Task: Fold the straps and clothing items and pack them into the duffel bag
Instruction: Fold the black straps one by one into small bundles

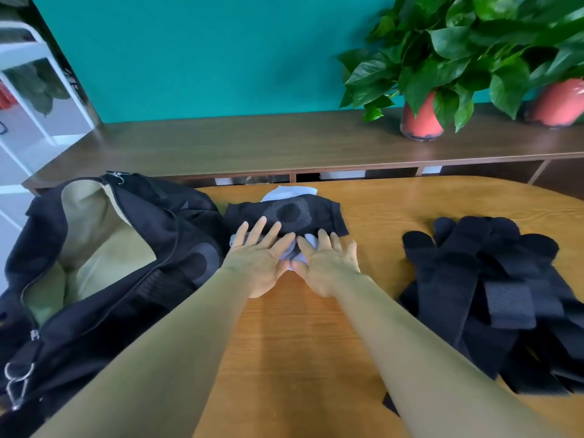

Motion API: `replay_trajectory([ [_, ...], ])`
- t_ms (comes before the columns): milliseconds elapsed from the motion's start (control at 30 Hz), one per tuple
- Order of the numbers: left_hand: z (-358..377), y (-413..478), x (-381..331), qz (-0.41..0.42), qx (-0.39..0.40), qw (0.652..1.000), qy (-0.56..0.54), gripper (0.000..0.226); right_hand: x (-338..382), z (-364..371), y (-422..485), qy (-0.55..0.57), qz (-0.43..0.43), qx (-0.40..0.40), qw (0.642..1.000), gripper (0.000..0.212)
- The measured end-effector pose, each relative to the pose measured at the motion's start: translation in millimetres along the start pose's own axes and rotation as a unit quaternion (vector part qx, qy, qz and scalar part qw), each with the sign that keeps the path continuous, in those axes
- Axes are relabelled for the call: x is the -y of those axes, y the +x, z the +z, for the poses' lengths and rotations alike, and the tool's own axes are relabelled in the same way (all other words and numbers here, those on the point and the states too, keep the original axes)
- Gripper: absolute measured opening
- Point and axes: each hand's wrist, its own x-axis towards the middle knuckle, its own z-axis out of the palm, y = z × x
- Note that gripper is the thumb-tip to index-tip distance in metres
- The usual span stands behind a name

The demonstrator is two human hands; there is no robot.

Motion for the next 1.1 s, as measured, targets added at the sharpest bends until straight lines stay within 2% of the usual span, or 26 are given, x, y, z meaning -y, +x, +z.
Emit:
replay_trajectory([
  [233, -15, -54, -15, 0.006, -0.042, 0.998, -0.037, 0.056, -9, -12, -69, 0.035, 0.010, -0.056, 0.998, 0.061],
  [467, -16, -103, -91, 0.053, -0.074, 0.986, -0.138, 0.061, -51, 5, -168, 0.135, 0.063, -0.142, 0.979, 0.065],
  [633, -27, -119, -143, 0.095, -0.092, 0.978, -0.164, 0.057, -85, 26, -214, 0.140, 0.114, -0.214, 0.960, 0.060],
  [867, -35, -113, -191, 0.114, -0.081, 0.978, -0.154, 0.053, -106, 54, -228, 0.117, 0.131, -0.278, 0.944, 0.063],
  [1100, -38, -77, -211, 0.052, -0.088, 0.968, -0.228, 0.063, -126, 45, -204, 0.052, 0.141, -0.316, 0.937, 0.068],
])
